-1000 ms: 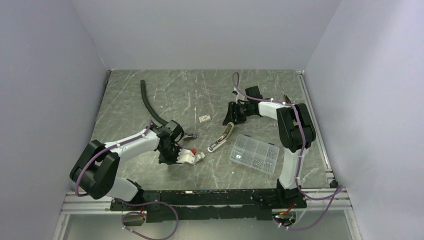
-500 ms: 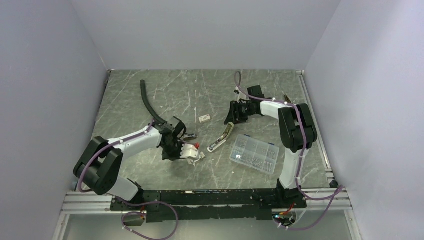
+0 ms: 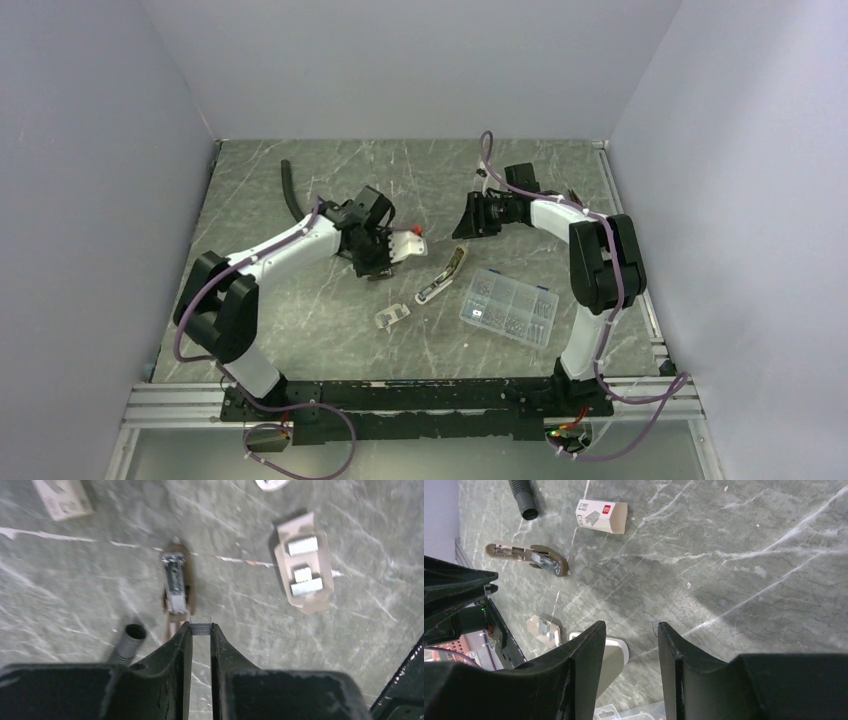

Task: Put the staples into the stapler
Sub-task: Install the staple into the stapler.

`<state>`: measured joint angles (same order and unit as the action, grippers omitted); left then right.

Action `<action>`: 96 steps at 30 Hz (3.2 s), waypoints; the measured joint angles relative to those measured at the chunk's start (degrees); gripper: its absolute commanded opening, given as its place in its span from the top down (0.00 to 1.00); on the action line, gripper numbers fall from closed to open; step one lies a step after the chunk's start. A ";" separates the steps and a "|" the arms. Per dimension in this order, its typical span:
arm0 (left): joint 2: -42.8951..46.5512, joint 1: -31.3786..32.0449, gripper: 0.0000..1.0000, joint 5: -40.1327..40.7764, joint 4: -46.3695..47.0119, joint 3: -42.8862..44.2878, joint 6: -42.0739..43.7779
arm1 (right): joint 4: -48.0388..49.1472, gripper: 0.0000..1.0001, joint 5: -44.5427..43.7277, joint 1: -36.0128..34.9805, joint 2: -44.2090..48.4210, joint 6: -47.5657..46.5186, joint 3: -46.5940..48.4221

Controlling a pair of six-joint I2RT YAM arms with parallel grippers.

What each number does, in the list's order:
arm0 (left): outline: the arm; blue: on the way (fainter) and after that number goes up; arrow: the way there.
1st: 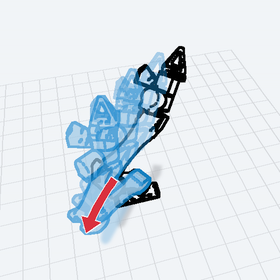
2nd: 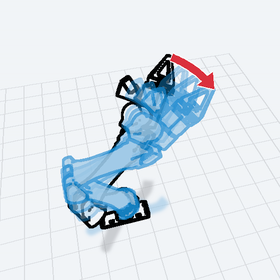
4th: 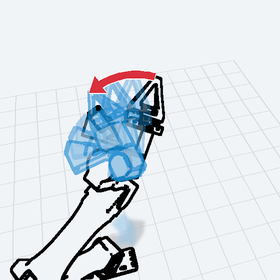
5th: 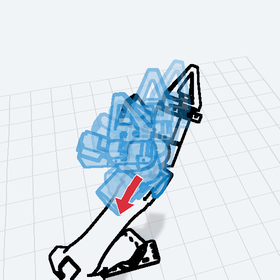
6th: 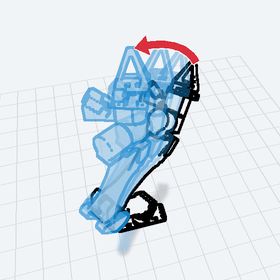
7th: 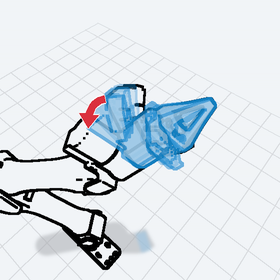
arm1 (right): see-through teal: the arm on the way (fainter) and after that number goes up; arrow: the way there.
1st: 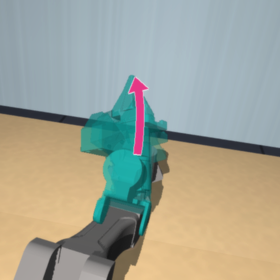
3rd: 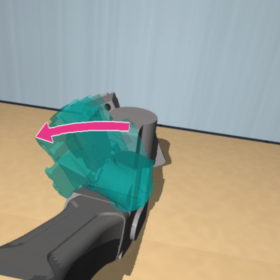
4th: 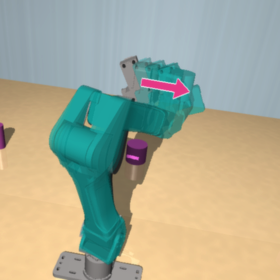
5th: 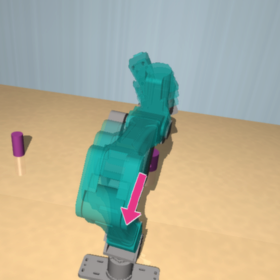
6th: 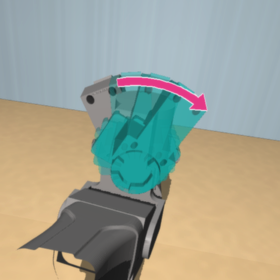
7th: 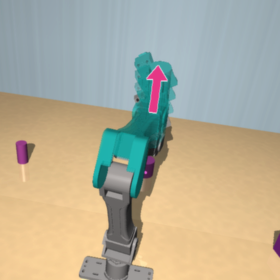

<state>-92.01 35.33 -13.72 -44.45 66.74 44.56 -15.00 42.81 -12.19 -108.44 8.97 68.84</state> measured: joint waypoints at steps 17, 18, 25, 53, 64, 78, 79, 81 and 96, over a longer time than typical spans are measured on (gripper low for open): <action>-17.49 0.35 0.90 0.63 -5.11 11.52 -0.68 | 0.83 0.56 4.96 3.39 0.57 1.40 -1.46; -17.49 0.37 0.90 0.81 -5.18 11.65 -0.70 | 1.05 0.56 5.38 3.54 0.57 1.60 -1.53; -17.46 0.39 0.91 1.27 -5.14 12.13 -0.70 | 1.55 0.57 6.91 3.82 0.52 2.40 -1.97; -19.93 0.39 0.90 3.10 -5.64 15.10 -1.27 | 2.21 0.59 7.65 4.17 0.17 3.26 -2.40; -20.35 0.39 0.90 4.59 -5.55 15.54 -3.93 | 2.25 0.59 8.50 4.20 0.15 3.28 -2.71; -20.33 0.39 0.91 4.00 -5.62 15.61 -5.40 | 2.25 0.60 8.72 4.24 0.13 3.28 -2.71; -20.31 0.39 0.91 3.93 -5.64 15.65 -5.60 | 2.25 0.60 8.74 4.24 0.13 3.28 -2.71; -20.20 0.39 0.91 3.91 -5.68 15.76 -6.16 | 2.25 0.60 8.74 4.24 0.11 3.30 -2.71; -19.96 0.39 0.90 5.14 -5.51 16.55 -7.98 | 2.25 0.60 8.74 4.24 0.11 3.52 -2.71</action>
<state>-111.96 35.73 -8.58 -49.95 83.29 36.58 -12.75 51.55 -7.94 -108.33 12.49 66.13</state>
